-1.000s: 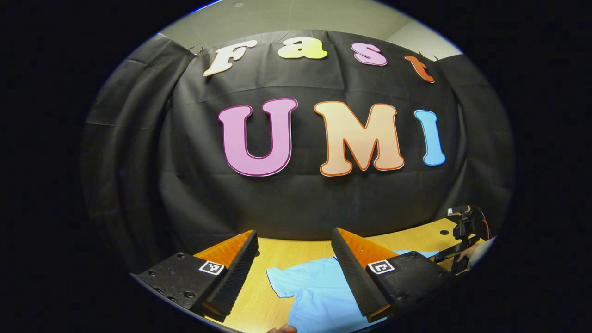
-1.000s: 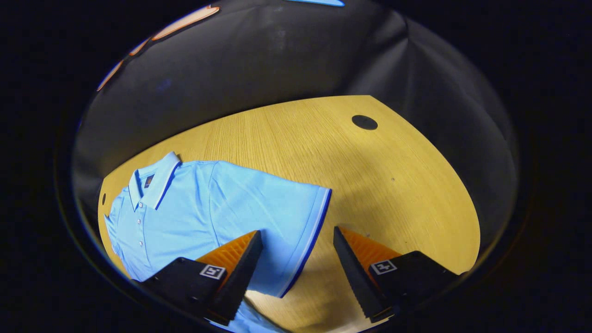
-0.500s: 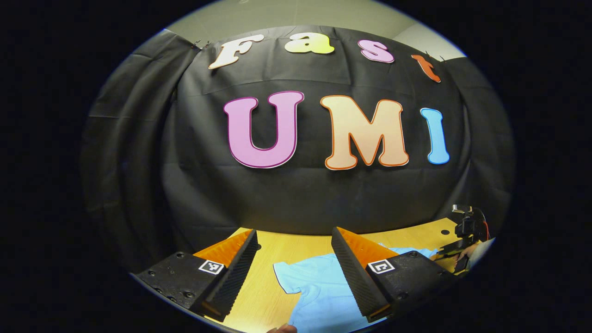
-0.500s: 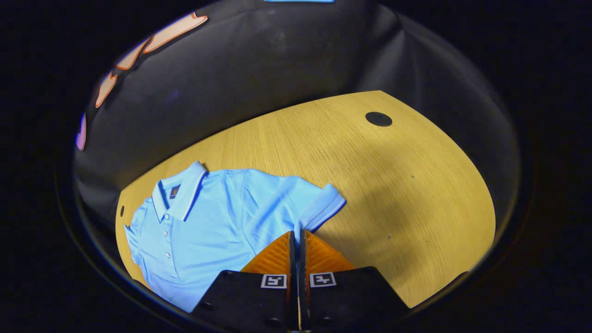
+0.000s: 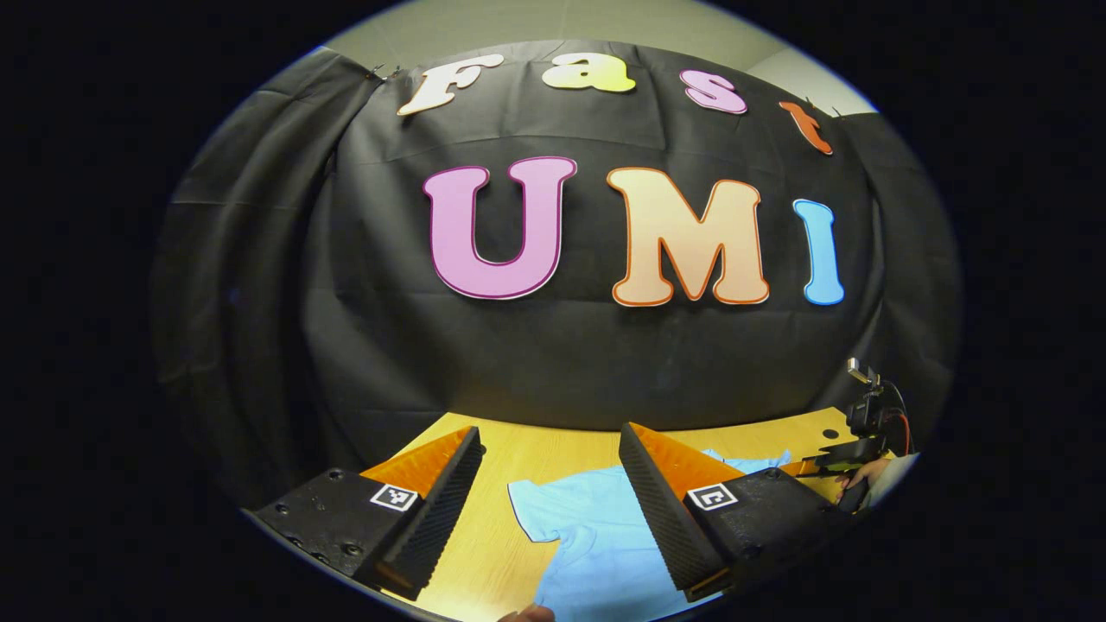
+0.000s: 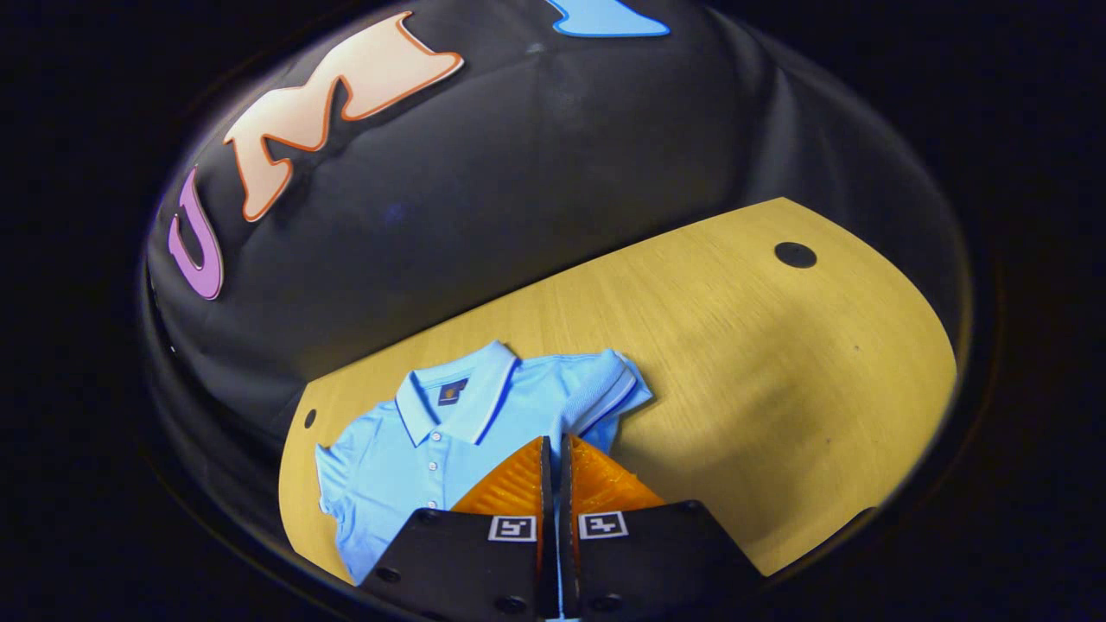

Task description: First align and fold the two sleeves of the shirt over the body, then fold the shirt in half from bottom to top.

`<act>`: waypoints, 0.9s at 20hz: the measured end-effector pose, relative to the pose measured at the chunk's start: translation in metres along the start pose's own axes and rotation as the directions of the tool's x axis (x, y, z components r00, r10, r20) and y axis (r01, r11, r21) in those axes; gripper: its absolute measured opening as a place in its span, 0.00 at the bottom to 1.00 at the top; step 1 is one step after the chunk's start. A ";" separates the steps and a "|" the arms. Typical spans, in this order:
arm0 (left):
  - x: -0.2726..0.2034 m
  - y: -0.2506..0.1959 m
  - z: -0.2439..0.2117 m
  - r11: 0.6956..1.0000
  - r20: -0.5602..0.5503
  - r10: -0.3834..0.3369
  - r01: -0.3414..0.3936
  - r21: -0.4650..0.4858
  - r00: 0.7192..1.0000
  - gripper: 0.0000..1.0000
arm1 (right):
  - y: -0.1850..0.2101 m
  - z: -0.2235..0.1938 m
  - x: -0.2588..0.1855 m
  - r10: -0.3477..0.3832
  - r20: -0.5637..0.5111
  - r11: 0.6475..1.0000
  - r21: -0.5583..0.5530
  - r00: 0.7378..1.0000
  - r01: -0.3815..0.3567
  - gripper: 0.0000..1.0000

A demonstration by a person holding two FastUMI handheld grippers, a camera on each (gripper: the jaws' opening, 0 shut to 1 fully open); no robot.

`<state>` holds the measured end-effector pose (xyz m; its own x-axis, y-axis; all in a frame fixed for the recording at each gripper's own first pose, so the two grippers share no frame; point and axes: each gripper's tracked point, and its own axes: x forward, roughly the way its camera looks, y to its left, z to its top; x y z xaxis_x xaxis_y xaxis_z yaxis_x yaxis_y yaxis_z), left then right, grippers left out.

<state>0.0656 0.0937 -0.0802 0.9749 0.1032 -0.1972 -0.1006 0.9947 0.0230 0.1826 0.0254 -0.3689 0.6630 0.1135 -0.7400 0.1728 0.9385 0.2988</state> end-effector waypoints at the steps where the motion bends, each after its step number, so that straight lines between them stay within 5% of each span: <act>1: 0.002 0.002 -0.003 1.000 -0.007 0.005 -0.005 -0.004 1.000 0.97 | 0.011 -0.005 0.002 0.021 -0.008 1.000 -0.004 1.000 -0.021 0.04; 8: 0.014 0.028 -0.035 0.998 -0.066 0.049 -0.051 -0.028 0.997 0.98 | 0.052 -0.033 0.008 0.093 -0.075 0.995 -0.029 0.993 -0.095 0.12; 12: 0.034 0.042 -0.055 0.997 -0.090 0.075 -0.077 -0.025 0.993 0.97 | 0.050 -0.021 -0.008 0.091 -0.024 0.990 -0.103 0.996 -0.093 0.92; 18: 0.079 0.034 -0.104 0.996 -0.163 0.050 -0.061 -0.059 0.985 0.96 | 0.041 -0.011 -0.054 0.096 0.028 0.970 -0.226 0.995 -0.087 0.98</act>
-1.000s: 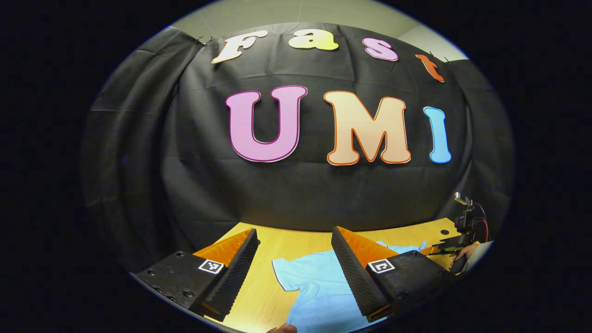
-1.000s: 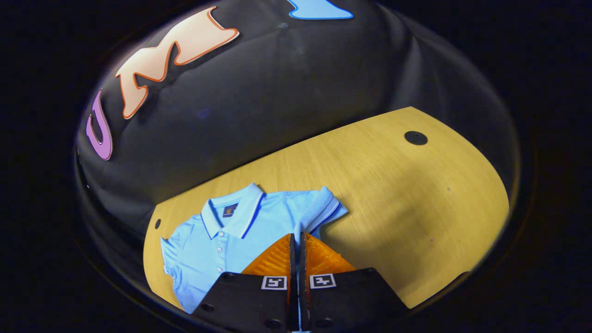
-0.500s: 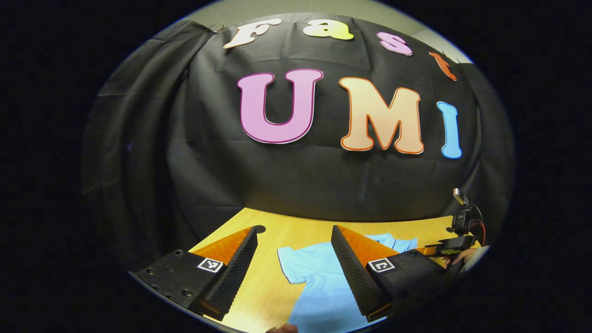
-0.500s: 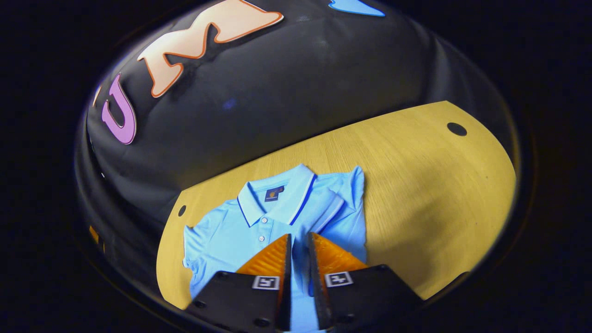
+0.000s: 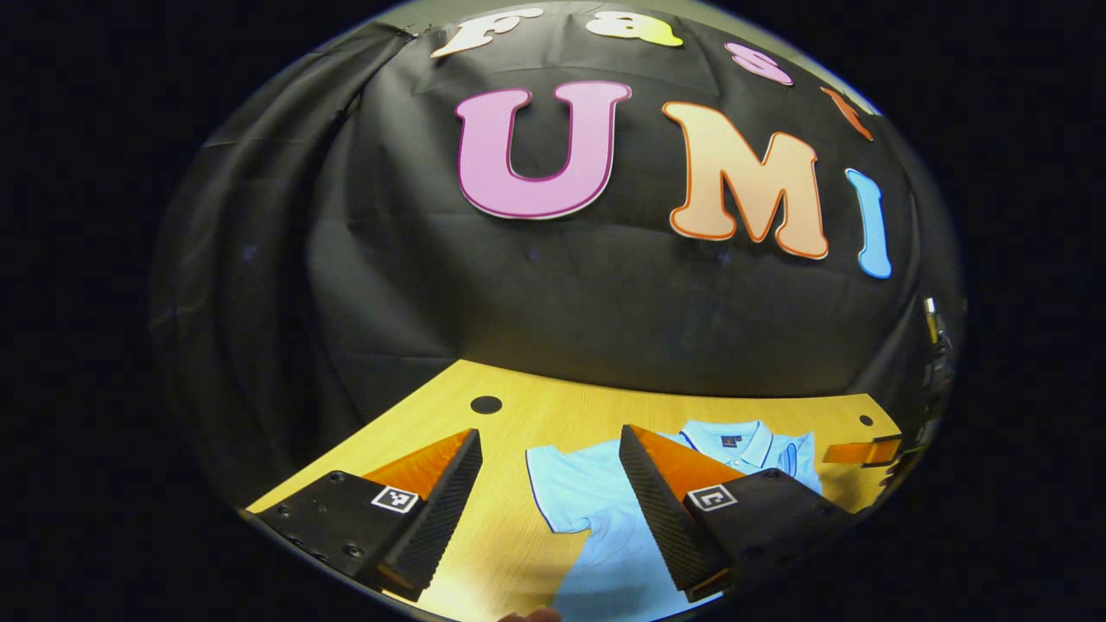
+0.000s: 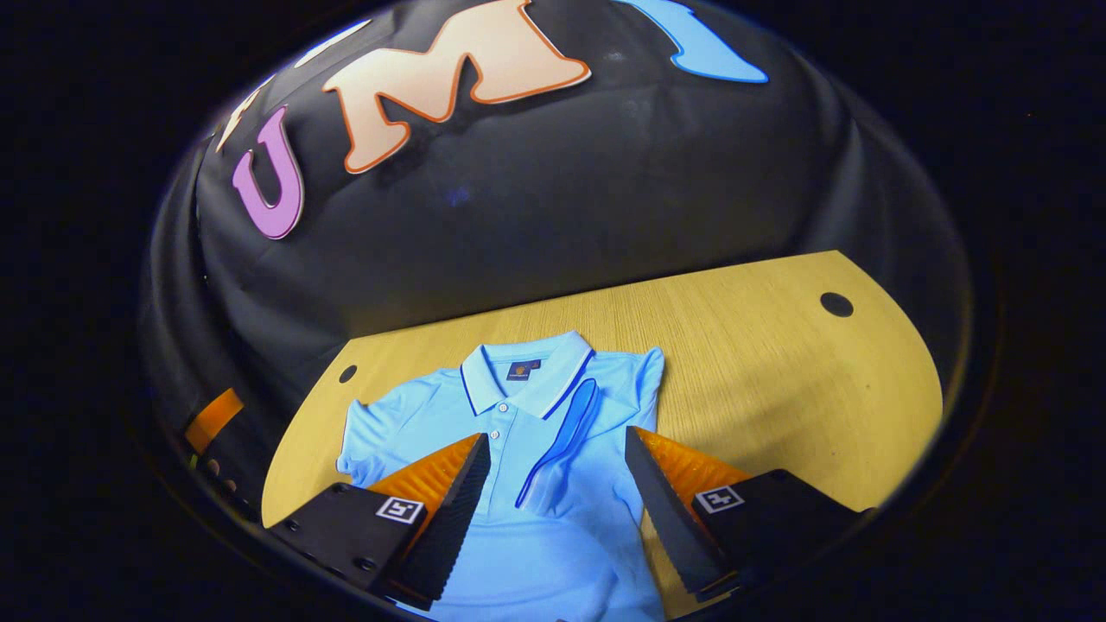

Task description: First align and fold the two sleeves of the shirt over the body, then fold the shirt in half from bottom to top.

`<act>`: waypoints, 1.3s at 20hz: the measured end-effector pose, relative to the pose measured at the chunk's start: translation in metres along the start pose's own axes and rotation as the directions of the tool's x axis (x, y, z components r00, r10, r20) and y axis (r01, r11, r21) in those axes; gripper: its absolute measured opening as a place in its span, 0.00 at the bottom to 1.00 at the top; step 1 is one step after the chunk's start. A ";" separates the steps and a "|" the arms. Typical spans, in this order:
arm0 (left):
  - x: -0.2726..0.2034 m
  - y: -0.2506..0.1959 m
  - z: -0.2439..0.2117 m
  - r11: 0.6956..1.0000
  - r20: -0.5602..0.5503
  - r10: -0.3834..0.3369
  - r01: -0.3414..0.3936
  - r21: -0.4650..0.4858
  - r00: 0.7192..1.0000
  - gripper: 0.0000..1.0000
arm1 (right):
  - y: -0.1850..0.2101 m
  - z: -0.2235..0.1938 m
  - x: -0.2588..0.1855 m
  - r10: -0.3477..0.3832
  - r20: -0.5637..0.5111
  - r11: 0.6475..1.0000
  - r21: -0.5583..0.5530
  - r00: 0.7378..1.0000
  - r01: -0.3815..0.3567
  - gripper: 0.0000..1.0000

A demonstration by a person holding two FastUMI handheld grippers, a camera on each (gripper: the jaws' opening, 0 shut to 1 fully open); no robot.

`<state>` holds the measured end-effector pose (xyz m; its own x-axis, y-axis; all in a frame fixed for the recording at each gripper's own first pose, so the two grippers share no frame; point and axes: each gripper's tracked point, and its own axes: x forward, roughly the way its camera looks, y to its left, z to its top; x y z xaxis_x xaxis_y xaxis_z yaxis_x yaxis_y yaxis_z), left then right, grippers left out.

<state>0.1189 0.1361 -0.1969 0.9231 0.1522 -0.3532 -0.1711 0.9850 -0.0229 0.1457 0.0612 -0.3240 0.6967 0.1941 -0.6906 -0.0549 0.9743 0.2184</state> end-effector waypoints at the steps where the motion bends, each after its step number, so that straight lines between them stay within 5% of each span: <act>1: 0.010 -0.003 -0.010 1.000 -0.023 -0.009 0.009 0.007 1.000 0.96 | -0.003 -0.003 -0.008 -0.004 0.004 1.000 -0.008 1.000 0.004 0.98; 7: 0.065 -0.002 -0.069 1.000 -0.151 0.001 -0.005 -0.025 0.989 0.96 | -0.037 -0.028 -0.041 -0.072 -0.023 0.997 -0.019 0.997 0.072 0.98; 14: 0.098 0.013 -0.135 0.996 -0.379 0.031 -0.058 -0.061 0.925 0.95 | -0.061 -0.039 -0.063 -0.124 -0.033 0.992 0.020 0.992 0.125 0.98; 18: 0.100 0.013 -0.142 0.998 -0.413 0.058 -0.056 0.017 0.909 0.93 | -0.068 -0.032 -0.074 -0.138 -0.009 0.990 0.008 0.990 0.138 0.98; 20: 0.102 0.005 -0.139 0.999 -0.408 0.036 -0.031 0.018 0.912 0.85 | -0.069 -0.031 -0.077 -0.138 -0.005 0.990 0.024 0.990 0.138 0.98; 24: 0.107 -0.016 -0.139 0.999 -0.407 -0.031 0.033 -0.002 0.913 0.26 | -0.074 -0.032 -0.084 -0.136 0.001 0.990 0.040 0.991 0.136 0.98; 25: 0.107 -0.015 -0.139 0.999 -0.410 -0.027 0.034 0.010 0.912 0.00 | -0.077 -0.032 -0.086 -0.139 0.001 0.990 0.038 0.990 0.139 0.98; 26: 0.106 -0.015 -0.138 1.000 -0.428 -0.016 0.023 0.012 0.904 0.00 | -0.079 -0.031 -0.089 -0.141 0.004 0.989 0.038 0.990 0.141 0.98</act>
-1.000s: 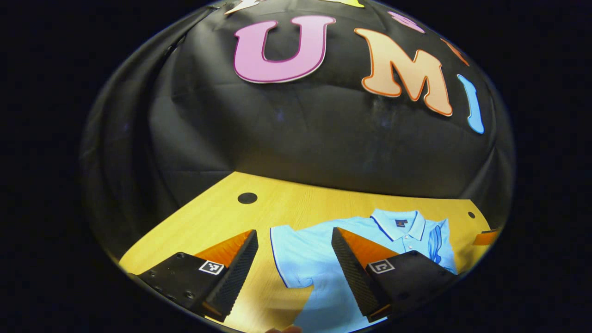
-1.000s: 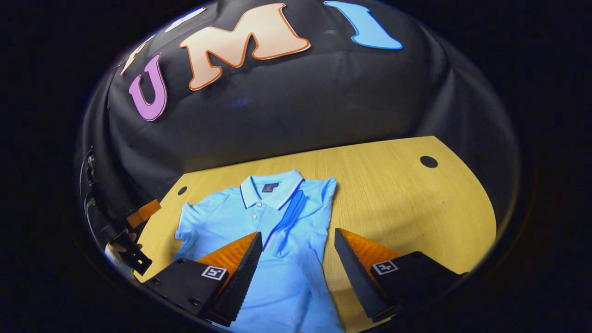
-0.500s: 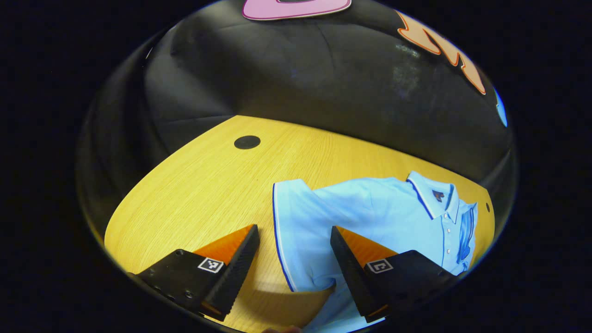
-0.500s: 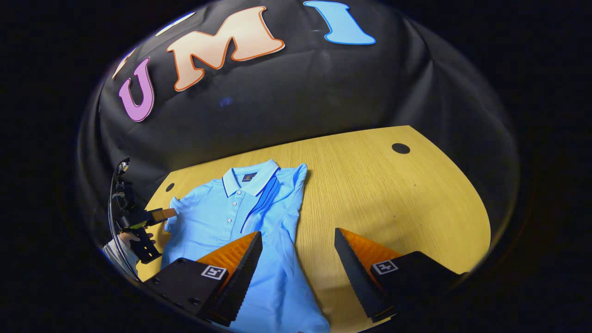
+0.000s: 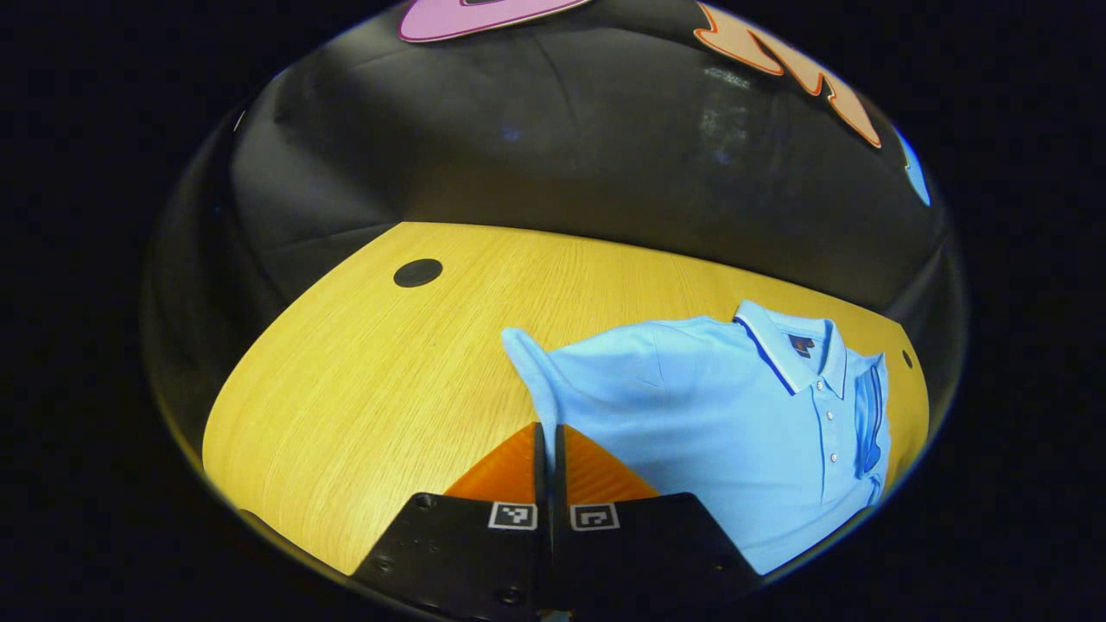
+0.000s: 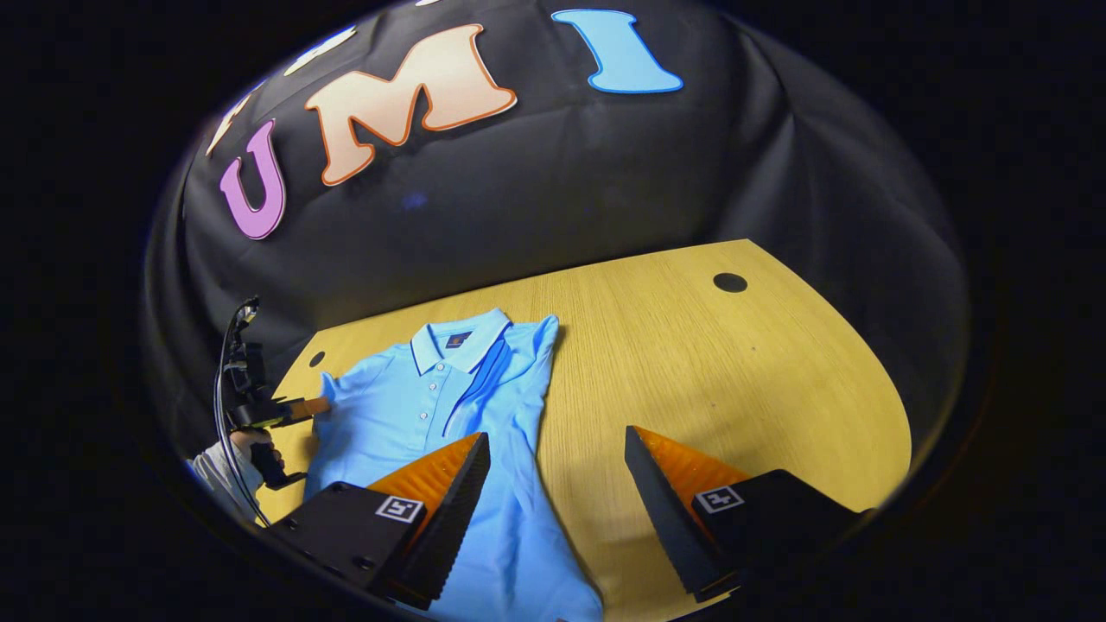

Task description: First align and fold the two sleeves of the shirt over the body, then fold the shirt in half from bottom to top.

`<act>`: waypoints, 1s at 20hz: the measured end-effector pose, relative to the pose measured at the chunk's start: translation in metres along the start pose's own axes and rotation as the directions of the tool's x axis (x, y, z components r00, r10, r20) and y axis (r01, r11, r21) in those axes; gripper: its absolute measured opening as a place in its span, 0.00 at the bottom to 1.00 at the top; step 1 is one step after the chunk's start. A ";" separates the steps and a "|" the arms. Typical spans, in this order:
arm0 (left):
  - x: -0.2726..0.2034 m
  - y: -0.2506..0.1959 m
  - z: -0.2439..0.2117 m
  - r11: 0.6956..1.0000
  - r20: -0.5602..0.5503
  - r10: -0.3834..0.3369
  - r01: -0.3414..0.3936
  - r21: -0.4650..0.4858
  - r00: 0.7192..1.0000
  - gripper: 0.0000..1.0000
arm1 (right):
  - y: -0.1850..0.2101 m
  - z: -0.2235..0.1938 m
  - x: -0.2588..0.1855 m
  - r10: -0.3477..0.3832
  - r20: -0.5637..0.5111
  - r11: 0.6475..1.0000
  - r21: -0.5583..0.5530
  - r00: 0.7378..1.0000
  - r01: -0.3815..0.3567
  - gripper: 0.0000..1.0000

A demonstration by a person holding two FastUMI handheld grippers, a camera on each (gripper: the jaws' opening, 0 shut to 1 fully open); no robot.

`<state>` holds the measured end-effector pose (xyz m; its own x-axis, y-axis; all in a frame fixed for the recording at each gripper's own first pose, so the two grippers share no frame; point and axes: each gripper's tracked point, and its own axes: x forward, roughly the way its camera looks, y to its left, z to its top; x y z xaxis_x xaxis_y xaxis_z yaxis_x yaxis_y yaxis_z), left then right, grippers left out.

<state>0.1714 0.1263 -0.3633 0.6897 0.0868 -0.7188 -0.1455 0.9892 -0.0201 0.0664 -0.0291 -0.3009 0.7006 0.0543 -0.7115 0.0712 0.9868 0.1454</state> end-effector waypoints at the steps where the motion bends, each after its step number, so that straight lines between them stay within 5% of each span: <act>1: -0.002 0.000 -0.001 1.000 -0.019 0.018 -0.018 -0.008 1.000 0.00 | -0.002 0.001 -0.003 0.001 0.005 1.000 0.003 1.000 -0.001 0.98; 4: -0.014 -0.012 0.011 1.000 0.000 0.020 -0.020 0.007 1.000 0.00 | -0.009 0.005 -0.010 0.002 0.023 1.000 0.012 1.000 -0.002 0.98; 16: -0.039 -0.159 0.020 0.955 0.018 -0.195 0.186 0.233 0.981 0.00 | -0.023 -0.005 -0.025 -0.014 0.017 0.999 0.036 1.000 0.014 0.98; 20: -0.024 -0.174 0.002 0.941 -0.033 -0.178 0.180 0.286 0.984 0.00 | -0.016 -0.007 -0.020 -0.019 0.015 0.998 0.055 1.000 0.018 0.98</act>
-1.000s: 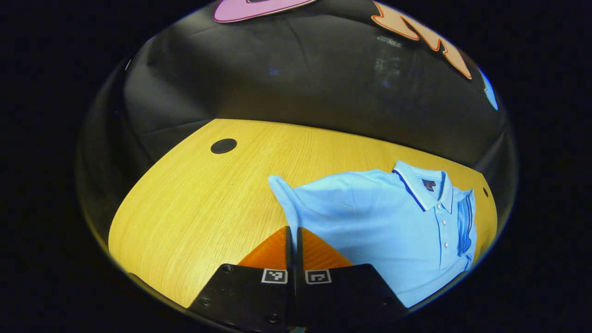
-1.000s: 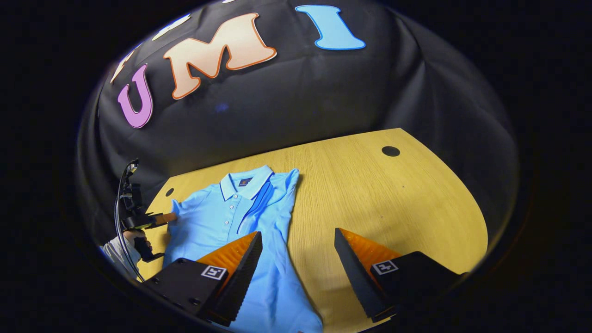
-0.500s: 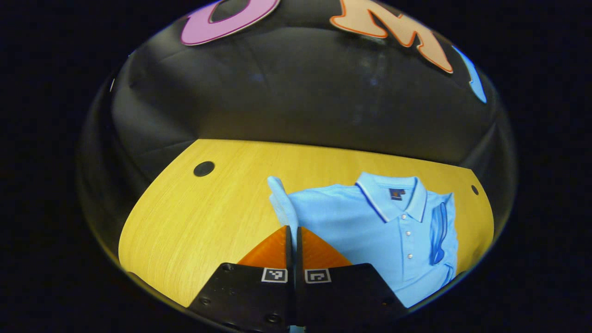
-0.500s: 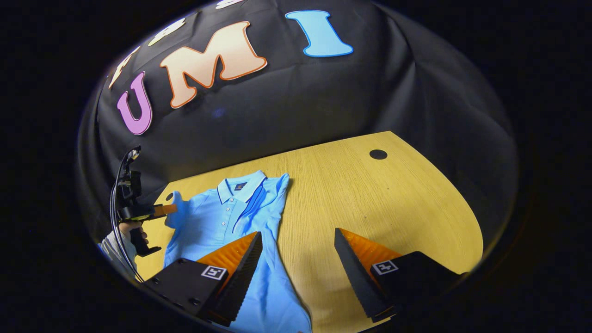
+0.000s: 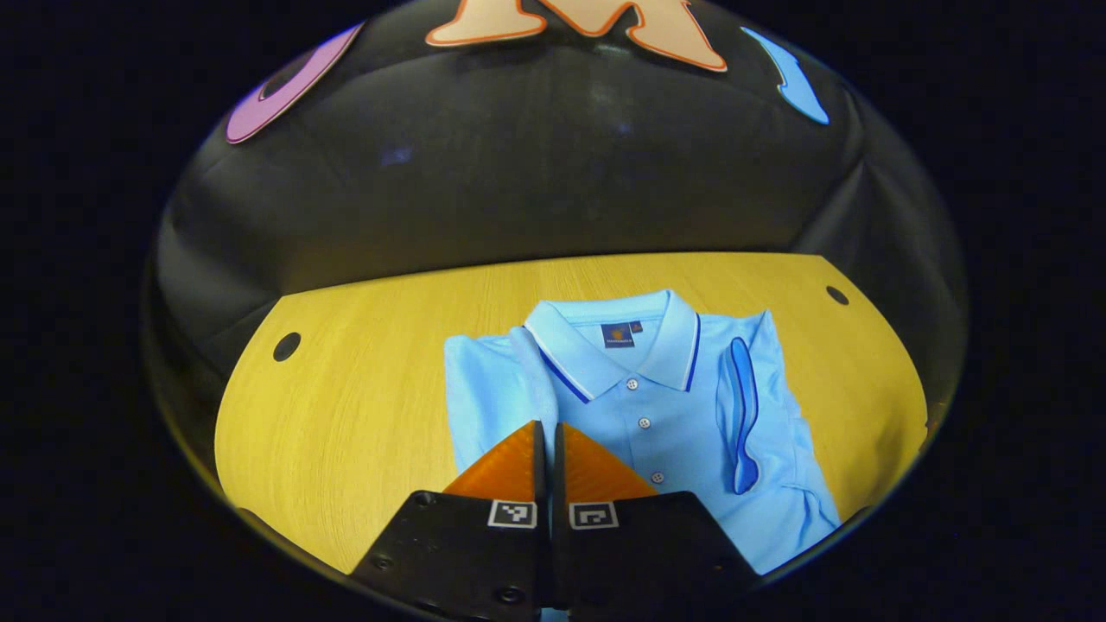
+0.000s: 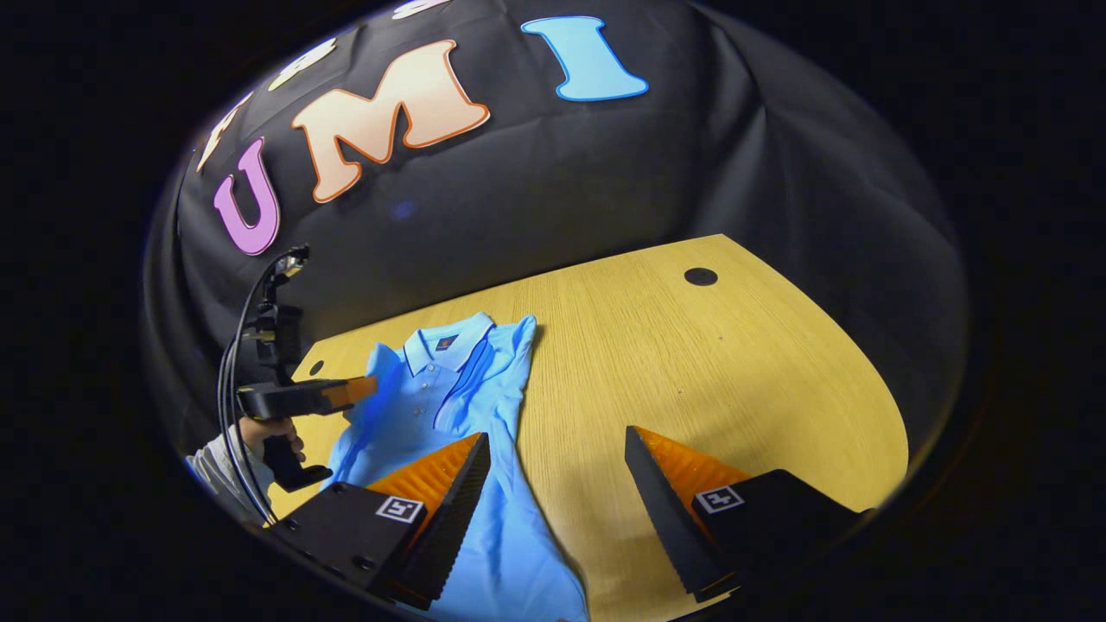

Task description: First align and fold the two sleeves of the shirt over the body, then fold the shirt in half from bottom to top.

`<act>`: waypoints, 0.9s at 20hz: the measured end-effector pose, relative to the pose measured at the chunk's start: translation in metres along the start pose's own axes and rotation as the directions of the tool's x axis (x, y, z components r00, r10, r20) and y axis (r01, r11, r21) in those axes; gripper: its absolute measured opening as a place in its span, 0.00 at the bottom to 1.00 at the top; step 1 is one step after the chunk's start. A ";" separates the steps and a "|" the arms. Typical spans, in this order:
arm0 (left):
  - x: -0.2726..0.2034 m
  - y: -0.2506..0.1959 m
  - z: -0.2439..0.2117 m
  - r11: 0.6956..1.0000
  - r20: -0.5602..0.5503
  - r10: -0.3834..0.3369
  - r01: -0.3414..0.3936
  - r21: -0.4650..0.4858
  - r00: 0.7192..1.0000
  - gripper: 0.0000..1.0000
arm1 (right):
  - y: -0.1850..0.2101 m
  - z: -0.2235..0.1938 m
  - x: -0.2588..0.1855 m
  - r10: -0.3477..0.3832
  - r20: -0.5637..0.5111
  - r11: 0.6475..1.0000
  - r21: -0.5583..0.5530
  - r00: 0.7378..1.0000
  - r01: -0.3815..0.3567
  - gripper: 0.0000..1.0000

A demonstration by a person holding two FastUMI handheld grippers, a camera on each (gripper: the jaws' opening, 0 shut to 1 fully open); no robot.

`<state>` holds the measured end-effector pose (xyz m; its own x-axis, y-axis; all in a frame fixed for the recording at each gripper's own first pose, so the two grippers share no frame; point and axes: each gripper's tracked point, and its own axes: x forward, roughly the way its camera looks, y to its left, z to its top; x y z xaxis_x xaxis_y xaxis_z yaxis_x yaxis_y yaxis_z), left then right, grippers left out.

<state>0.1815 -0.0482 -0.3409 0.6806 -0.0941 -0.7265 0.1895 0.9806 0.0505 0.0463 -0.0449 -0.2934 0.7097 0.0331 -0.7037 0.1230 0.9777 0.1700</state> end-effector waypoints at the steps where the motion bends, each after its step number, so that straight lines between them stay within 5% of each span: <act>1: 0.003 -0.002 -0.001 1.000 -0.001 0.004 -0.004 0.003 1.000 0.00 | 0.003 -0.001 0.002 -0.002 0.000 1.000 0.007 1.000 0.002 0.98; 4: 0.005 -0.015 0.000 0.996 0.016 -0.074 0.075 -0.038 0.997 0.02 | 0.008 -0.004 0.006 -0.013 0.004 1.000 0.020 1.000 0.013 0.98; 7: -0.005 -0.020 0.003 0.985 0.054 -0.144 0.148 -0.084 0.988 1.00 | 0.016 -0.003 0.005 -0.018 0.031 1.000 0.021 0.999 0.018 0.92; 8: -0.015 -0.016 0.006 0.985 0.077 -0.139 0.146 -0.090 0.987 0.91 | 0.019 -0.002 0.003 -0.015 0.041 1.000 0.015 0.999 0.015 0.98; 11: -0.051 -0.002 0.010 0.980 0.155 -0.114 0.137 -0.147 0.981 0.96 | 0.030 -0.001 -0.011 0.014 0.078 1.000 -0.025 0.997 -0.012 0.92; 18: -0.159 0.036 -0.002 0.985 0.279 -0.034 0.079 -0.150 0.960 0.96 | 0.042 -0.003 -0.056 0.060 0.148 0.993 -0.105 0.987 -0.045 0.98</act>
<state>0.0788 0.0023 -0.2244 0.8443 -0.1718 -0.5075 0.1340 0.9848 -0.1105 0.0098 -0.0054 -0.2489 0.8109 0.0607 -0.5820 0.0177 0.9916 0.1281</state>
